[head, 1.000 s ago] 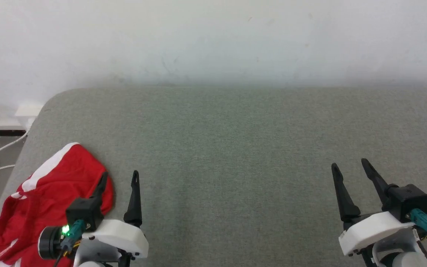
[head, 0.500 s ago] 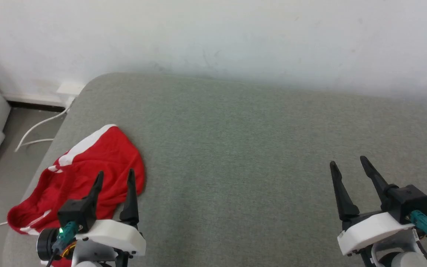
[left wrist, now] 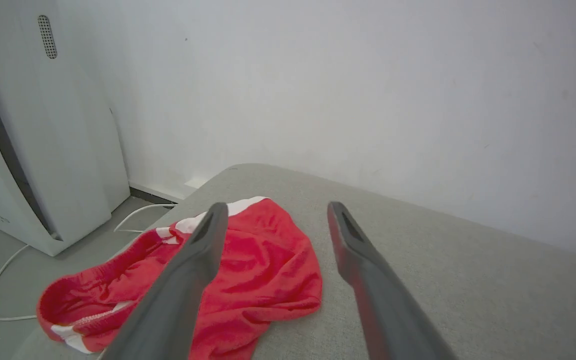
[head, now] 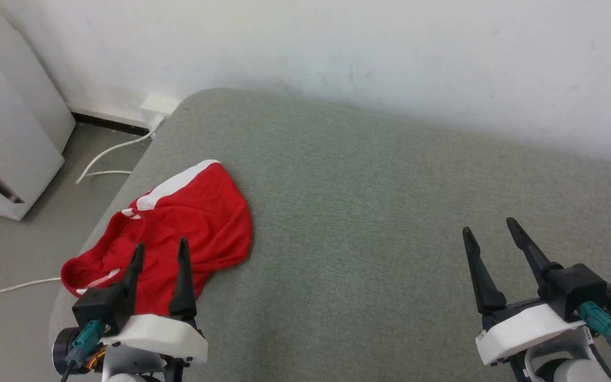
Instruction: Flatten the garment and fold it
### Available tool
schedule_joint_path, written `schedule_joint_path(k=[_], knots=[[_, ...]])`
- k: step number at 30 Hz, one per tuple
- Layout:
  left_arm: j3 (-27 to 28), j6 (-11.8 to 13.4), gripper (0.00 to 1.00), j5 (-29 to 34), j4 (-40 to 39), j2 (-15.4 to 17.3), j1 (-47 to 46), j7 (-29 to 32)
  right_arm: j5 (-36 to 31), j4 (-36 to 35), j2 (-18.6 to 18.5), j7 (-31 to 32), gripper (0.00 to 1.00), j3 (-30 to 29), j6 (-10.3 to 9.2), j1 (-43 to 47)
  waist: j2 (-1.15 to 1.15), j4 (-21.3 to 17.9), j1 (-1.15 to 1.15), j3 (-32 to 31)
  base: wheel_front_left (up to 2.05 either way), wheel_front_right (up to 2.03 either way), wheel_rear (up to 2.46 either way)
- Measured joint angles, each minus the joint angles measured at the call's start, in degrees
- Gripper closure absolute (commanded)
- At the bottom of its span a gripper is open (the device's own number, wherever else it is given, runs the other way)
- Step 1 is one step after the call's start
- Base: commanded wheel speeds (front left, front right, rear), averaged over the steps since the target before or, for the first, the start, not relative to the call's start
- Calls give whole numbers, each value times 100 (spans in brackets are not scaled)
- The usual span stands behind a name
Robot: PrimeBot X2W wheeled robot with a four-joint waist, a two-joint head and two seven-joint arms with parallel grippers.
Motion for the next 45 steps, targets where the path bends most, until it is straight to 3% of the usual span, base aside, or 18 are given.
schedule_joint_path(k=[17, 23, 28, 34, 45], knots=[[-40, 119, 0, -252, -130, -1, -349, -208, 2, -212, 2, 0, 0, 157, 0, -5, 0, 299, 0, 299, -2, -2, -2], [82, -60, 0, -19, 56, 18, -1163, -270, 20, -265, -2, 38, 0, 201, 0, -92, 0, 192, 1, 509, 0, 0, 0], [198, -215, 0, -56, 792, 246, -1982, -248, 74, -270, -8, 31, 0, 254, 0, -168, 0, -4, 1, 661, 0, 0, 0], [219, -419, 0, -347, 2052, 659, -2891, 631, 188, -230, -24, -35, 0, 326, 0, -318, 0, -303, 1, 874, 0, 0, 0], [129, -661, 0, -1023, 3999, 1234, -3470, 2797, 413, -12, -27, -236, 0, 423, 0, -520, 0, -885, 0, 1279, 0, 0, 0]])
